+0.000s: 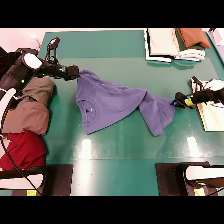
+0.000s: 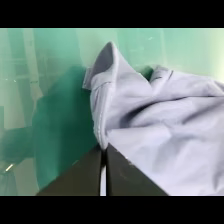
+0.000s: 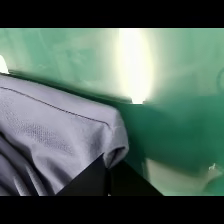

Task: Fold the shirts.

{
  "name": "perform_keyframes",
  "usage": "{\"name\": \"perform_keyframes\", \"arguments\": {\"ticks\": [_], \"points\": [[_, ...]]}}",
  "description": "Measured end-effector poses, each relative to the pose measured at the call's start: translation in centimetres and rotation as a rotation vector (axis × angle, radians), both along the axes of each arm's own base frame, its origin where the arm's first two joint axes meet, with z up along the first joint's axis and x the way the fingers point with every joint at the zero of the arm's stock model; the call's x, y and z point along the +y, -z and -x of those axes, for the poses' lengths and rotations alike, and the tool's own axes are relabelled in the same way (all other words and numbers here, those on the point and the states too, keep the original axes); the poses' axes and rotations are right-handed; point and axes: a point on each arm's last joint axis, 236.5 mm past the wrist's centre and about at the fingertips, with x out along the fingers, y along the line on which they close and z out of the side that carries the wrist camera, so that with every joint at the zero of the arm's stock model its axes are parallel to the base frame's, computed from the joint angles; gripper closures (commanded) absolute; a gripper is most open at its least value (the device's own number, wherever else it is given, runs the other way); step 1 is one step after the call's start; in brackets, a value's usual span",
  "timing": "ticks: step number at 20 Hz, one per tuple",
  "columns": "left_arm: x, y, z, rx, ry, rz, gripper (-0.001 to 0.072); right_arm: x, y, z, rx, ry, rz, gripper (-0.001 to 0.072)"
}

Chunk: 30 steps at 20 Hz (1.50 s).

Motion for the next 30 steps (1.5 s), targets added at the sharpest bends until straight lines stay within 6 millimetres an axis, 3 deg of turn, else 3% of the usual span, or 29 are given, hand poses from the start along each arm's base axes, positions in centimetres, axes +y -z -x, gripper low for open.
{"name": "perform_keyframes", "arguments": {"ticks": [1, 3, 5, 8, 10, 13, 16, 18, 20, 21, 24, 26, 30], "points": [[0.1, -0.9, 0.1, -0.018, 0.003, -0.004, 0.0687, 0.3, -1.1, -0.9, -0.041, -0.022, 0.014, 0.0696], [0.5, -4.5, 0.3, -0.096, 0.007, -0.024, 0.0686, 0.4, -5.3, -3.0, -0.162, -0.059, 0.055, 0.0696], [1.2, -10.8, 0.8, -0.237, 0.003, -0.046, 0.0686, 0.0, -12.3, -4.9, -0.333, -0.077, 0.114, 0.0696], [2.5, -23.3, 4.0, -0.512, -0.018, -0.056, 0.0686, -0.5, -25.1, -5.0, -0.607, -0.088, 0.218, 0.0696], [3.3, -31.6, 8.2, -0.698, -0.033, -0.043, 0.0687, -0.3, -33.7, -3.0, -0.789, -0.086, 0.294, 0.0697], [4.6, -41.7, 16.1, -0.947, -0.058, -0.019, 0.0688, 0.4, -43.9, 1.9, -1.008, -0.072, 0.402, 0.0698], [5.7, -48.3, 23.2, -1.137, -0.077, 0.004, 0.0688, 0.9, -50.8, 6.9, -1.152, -0.035, 0.492, 0.0698], [6.2, -50.7, 26.2, -1.213, -0.087, 0.014, 0.0688, 1.0, -53.8, 9.2, -1.208, -0.010, 0.538, 0.0698], [6.4, -51.2, 27.0, -1.226, -0.087, 0.006, 0.0687, 1.1, -55.7, 10.4, -1.236, 0.008, 0.562, 0.0698], [6.3, -50.5, 26.4, -1.198, -0.080, -0.010, 0.0688, 1.1, -56.2, 10.5, -1.238, 0.008, 0.561, 0.0698], [5.4, -46.0, 21.4, -1.038, -0.047, -0.059, 0.0687, 1.4, -55.1, 8.4, -1.181, -0.036, 0.504, 0.0698], [4.7, -40.7, 16.0, -0.875, -0.026, -0.093, 0.0687, 1.3, -51.9, 5.2, -1.084, -0.074, 0.441, 0.0698], [3.4, -25.5, 5.5, -0.493, 0.006, -0.139, 0.0686, 0.1, -39.8, -2.4, -0.764, -0.124, 0.380, 0.0698]]}}
